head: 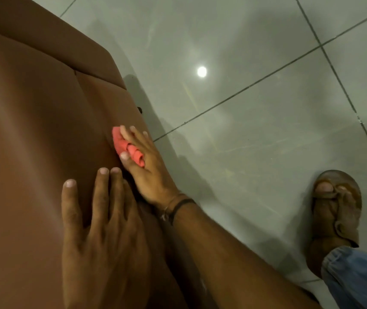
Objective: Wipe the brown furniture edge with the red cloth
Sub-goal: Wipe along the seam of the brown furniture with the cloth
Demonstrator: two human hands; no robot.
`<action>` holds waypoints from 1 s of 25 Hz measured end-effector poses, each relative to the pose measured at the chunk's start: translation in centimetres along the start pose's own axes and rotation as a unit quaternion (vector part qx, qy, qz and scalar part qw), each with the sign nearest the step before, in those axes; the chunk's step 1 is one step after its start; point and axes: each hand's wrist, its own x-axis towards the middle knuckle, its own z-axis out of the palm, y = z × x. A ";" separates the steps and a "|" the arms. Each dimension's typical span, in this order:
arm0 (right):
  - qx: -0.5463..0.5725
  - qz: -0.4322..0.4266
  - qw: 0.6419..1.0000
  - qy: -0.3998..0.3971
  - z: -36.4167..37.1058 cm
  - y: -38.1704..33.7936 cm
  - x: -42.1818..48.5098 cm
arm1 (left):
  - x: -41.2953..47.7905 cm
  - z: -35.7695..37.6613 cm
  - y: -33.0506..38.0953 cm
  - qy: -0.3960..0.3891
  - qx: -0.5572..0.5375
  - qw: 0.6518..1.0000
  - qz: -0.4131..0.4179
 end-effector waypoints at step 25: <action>0.140 0.153 0.975 0.078 -2.6 10.2 -21.6 | -11.4 1.3 6.1 0.018 0.028 0.999 0.023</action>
